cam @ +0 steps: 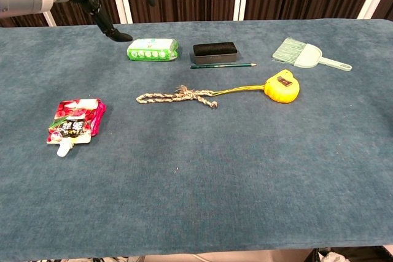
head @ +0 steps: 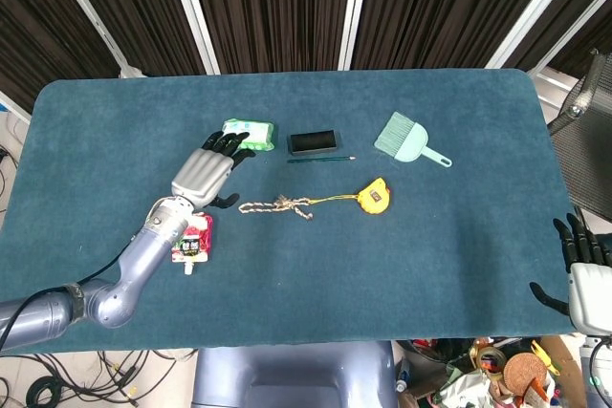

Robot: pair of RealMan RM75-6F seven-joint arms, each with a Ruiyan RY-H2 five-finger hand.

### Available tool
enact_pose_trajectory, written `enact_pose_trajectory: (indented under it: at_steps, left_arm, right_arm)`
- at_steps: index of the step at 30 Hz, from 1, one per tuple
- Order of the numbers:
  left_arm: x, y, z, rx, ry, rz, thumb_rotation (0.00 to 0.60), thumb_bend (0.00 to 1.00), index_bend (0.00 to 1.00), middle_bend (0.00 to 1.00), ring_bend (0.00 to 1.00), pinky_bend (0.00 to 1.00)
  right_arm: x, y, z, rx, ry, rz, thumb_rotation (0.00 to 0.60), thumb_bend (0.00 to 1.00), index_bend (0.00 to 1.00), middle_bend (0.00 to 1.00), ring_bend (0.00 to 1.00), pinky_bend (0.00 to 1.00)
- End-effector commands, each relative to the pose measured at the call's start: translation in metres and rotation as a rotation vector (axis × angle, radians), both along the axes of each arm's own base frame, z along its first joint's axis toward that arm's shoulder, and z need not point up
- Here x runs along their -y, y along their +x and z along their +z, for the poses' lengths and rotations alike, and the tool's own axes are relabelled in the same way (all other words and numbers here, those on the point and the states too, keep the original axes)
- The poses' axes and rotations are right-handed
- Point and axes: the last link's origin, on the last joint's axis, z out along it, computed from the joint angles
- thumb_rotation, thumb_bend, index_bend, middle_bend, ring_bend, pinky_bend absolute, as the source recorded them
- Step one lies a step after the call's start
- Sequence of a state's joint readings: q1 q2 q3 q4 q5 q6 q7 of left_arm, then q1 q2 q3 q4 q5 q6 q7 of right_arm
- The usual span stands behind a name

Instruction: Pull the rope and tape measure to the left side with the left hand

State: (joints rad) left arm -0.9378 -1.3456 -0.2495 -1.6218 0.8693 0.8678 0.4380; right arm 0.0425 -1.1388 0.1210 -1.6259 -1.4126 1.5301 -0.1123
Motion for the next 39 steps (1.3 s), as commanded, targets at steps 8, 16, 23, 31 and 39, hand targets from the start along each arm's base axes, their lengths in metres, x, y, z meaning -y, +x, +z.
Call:
enact_pose_trajectory:
  at_steps: [8,16,23,31,39]
  left_arm:
    - [-0.002,-0.010,-0.011,-0.020,0.007,0.033,0.600,0.27,0.27,0.00,0.00,0.00]
    - [-0.009,-0.026,-0.026,-0.043,0.009,0.112,0.600,0.28,0.32,0.00,0.00,0.00]
    - [-0.012,-0.041,-0.050,-0.079,-0.011,0.165,0.600,0.34,0.36,0.00,0.00,0.00]
    - [-0.010,-0.046,-0.080,-0.091,-0.050,0.220,0.600,0.33,0.37,0.00,0.00,0.00]
    - [-0.012,-0.041,-0.101,-0.155,-0.029,0.197,0.600,0.32,0.39,0.00,0.00,0.00]
  right_arm:
    - [-0.001,0.000,0.001,0.005,-0.007,0.000,0.600,0.07,0.08,0.00,0.08,0.16]
    - [-0.001,0.000,0.002,0.004,-0.018,-0.001,0.600,0.07,0.08,0.00,0.08,0.16]
    - [0.000,-0.001,0.002,0.006,-0.016,-0.005,0.600,0.07,0.08,0.00,0.08,0.16]
    - [0.001,-0.001,0.003,0.002,-0.026,-0.012,0.600,0.07,0.08,0.00,0.08,0.16]
    - [0.001,-0.002,0.003,0.006,-0.024,-0.012,0.600,0.07,0.08,0.00,0.08,0.16]
